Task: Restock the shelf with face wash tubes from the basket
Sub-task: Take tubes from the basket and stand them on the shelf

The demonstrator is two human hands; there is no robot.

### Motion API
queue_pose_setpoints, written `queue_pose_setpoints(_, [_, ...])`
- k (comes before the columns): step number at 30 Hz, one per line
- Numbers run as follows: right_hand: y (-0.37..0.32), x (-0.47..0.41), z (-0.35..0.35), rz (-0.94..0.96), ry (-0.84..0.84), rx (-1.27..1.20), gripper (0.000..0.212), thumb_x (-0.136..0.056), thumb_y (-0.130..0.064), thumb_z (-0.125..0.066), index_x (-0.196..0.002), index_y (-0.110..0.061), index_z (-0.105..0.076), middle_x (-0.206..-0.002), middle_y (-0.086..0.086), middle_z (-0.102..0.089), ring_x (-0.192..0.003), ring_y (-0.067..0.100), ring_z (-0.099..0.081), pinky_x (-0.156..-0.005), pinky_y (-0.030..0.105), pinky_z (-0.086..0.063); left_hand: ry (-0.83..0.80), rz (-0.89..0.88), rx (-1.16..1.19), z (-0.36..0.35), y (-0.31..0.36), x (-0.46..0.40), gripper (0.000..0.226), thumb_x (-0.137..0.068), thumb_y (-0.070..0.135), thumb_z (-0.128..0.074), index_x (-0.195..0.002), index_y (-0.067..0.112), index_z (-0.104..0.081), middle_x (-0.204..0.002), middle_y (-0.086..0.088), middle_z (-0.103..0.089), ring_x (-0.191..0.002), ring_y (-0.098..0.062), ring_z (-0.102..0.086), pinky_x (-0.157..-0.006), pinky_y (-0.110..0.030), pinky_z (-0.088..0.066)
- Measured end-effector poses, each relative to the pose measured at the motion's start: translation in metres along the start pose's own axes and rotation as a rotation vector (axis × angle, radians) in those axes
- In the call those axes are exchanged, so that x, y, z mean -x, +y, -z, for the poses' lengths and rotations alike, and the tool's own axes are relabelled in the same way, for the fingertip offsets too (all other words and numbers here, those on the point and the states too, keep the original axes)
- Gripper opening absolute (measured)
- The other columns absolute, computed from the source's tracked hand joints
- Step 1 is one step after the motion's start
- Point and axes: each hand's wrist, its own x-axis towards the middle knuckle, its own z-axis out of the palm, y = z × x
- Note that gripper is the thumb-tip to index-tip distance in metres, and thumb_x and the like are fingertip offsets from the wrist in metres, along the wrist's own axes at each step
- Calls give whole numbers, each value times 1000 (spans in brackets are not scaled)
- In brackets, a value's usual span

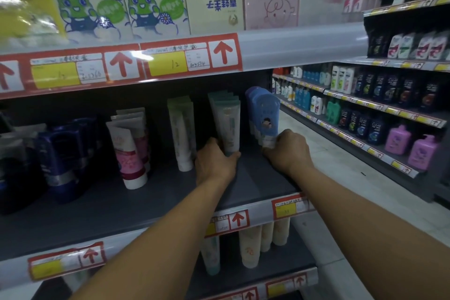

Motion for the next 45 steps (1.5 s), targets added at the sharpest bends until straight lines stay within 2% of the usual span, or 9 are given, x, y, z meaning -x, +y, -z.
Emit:
queue_pose_setpoints(6, [-5, 10, 13, 16, -6, 98, 49, -81, -44, -78, -111, -7, -65, -106, 14, -69, -82, 25, -53, -66, 29, -36, -46, 11, -48, 8, 2, 1, 62, -80, 39, -86, -130, 15, -58, -136, -6, -65, -125, -25, -62, -99, -38, -54])
queue_pose_setpoints(12, [-19, 28, 33, 35, -112, 204, 47, -87, -43, -73, -115, -7, -63, -112, 14, -67, -100, 31, -63, -70, 31, -40, -188, -1, 3, 26, 1, 18, 74, -78, 32, -89, -139, 18, -50, -141, -4, -61, -130, -23, -59, -107, -38, -51])
queue_pose_setpoints(16, [-26, 46, 39, 48, -136, 179, 41, -88, -39, -70, -115, -10, -59, -113, 15, -66, -94, 31, -62, -69, 32, -43, -216, -2, 70, 47, -2, 38, 73, -84, 25, -85, -146, 17, -47, -143, -5, -59, -131, -21, -58, -110, -34, -48])
queue_pose_setpoints(20, [-30, 76, 41, 89, -73, 162, 31, -94, -35, -57, -117, -14, -58, -114, 12, -63, -98, 31, -62, -72, 35, -47, -189, -43, 83, 77, -12, 57, 56, -87, 26, -81, -137, 22, -56, -123, 2, -64, -115, -15, -62, -102, -33, -54])
queue_pose_setpoints(25, [-54, 115, 42, 176, -35, 227, 19, -92, -31, -61, -103, -17, -57, -99, 7, -61, -78, 22, -53, -64, 33, -46, -146, -86, 68, 125, -30, 76, 42, -89, 27, -78, -127, 21, -61, -109, 7, -64, -106, -13, -64, -93, -28, -54])
queue_pose_setpoints(30, [-96, 151, 36, 281, -73, 185, 23, -91, -31, -61, -108, -16, -58, -105, 9, -63, -94, 29, -64, -74, 42, -56, -84, -70, 72, 171, -52, 93, 35, -90, 28, -77, -122, 26, -62, -100, 13, -63, -98, -8, -63, -80, -22, -50])
queue_pose_setpoints(37, [-163, 192, 13, 413, -91, 122, 30, -91, -35, -60, -114, -17, -62, -112, 8, -64, -101, 29, -64, -80, 45, -57, 51, -18, 12, 235, -82, 110, 23, -86, 32, -78, -103, 32, -62, -94, 11, -67, -94, -13, -66, -84, -32, -55])
queue_pose_setpoints(42, [-204, 217, -16, 483, -125, 65, 24, -92, -34, -63, -112, -21, -60, -108, 4, -64, -93, 21, -65, -75, 41, -58, 125, 48, -1, 273, -115, 115, 28, -87, 32, -78, -112, 29, -66, -92, 14, -65, -95, -12, -65, -88, -30, -53])
queue_pose_setpoints(45, [-224, 228, -40, 513, -175, 49, 22, -92, -33, -62, -107, -18, -60, -109, 7, -63, -96, 27, -64, -76, 40, -55, 155, 93, -16, 292, -139, 112, 28, -87, 31, -78, -112, 29, -65, -91, 14, -64, -94, -12, -65, -88, -30, -53])
